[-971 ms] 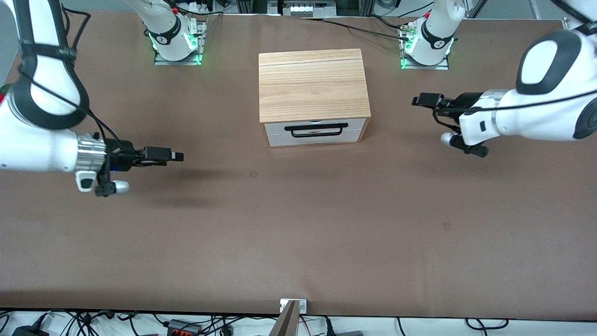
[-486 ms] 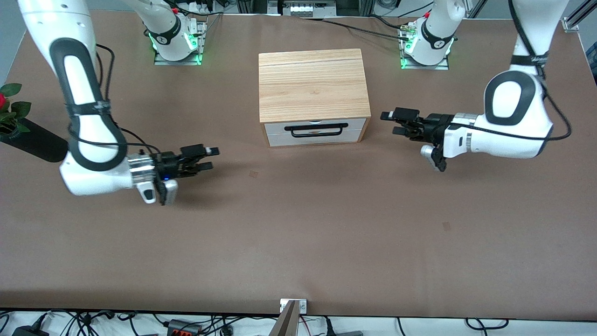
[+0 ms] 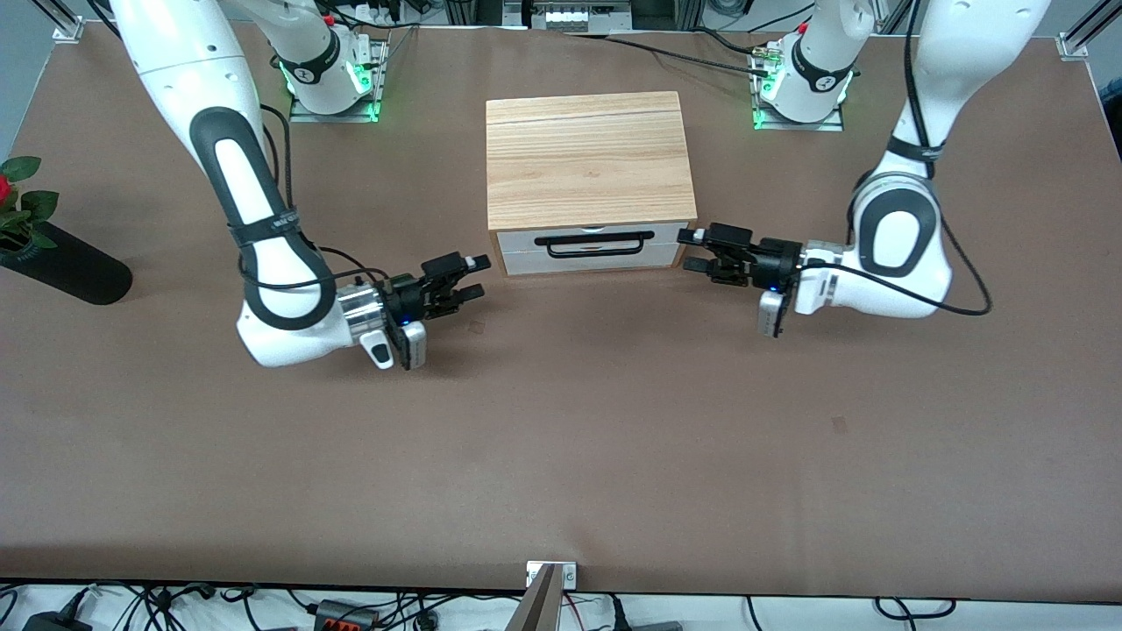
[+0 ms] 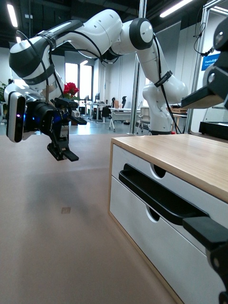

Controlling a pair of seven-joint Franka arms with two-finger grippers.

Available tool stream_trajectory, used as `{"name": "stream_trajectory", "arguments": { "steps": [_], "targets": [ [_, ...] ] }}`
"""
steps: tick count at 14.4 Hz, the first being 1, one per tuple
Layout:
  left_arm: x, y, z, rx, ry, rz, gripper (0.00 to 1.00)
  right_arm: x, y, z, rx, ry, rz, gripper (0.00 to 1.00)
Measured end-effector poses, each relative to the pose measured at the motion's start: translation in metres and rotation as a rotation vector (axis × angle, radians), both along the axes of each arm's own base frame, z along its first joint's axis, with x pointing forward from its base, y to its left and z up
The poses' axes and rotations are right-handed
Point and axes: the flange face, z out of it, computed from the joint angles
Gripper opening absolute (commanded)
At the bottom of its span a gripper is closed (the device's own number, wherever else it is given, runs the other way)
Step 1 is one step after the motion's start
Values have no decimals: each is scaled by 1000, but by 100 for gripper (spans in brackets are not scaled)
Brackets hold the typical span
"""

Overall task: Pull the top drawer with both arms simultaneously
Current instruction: 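Close both grippers on the black bar handle at its two ends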

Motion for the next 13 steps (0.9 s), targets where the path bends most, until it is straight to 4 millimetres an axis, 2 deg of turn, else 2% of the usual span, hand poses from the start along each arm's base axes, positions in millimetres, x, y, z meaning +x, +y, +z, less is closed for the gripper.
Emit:
{"name": "stream_trajectory", "arguments": {
  "steps": [4, 5, 8, 9, 11, 12, 13],
  "targets": [
    [-13, -18, -27, -81, -20, 15, 100, -10, 29, -20, 50, 35, 4, 100],
    [-18, -20, -38, -110, -28, 32, 95, -15, 38, -25, 68, 44, 9, 100],
    [-40, -32, -76, -173, -17, 59, 90, -26, 64, -41, 147, 74, -14, 100],
    [-45, -36, -86, -186, -9, 66, 88, -28, 69, -45, 155, 79, -14, 90],
    [-47, -37, -95, -192, -2, 71, 87, -31, 75, -49, 158, 85, -7, 90],
    [-48, -37, -98, -192, -1, 71, 85, -33, 77, -52, 157, 88, -4, 84],
    [-49, -37, -100, -193, -3, 70, 77, -35, 79, -54, 158, 89, 0, 76]
  ]
}}
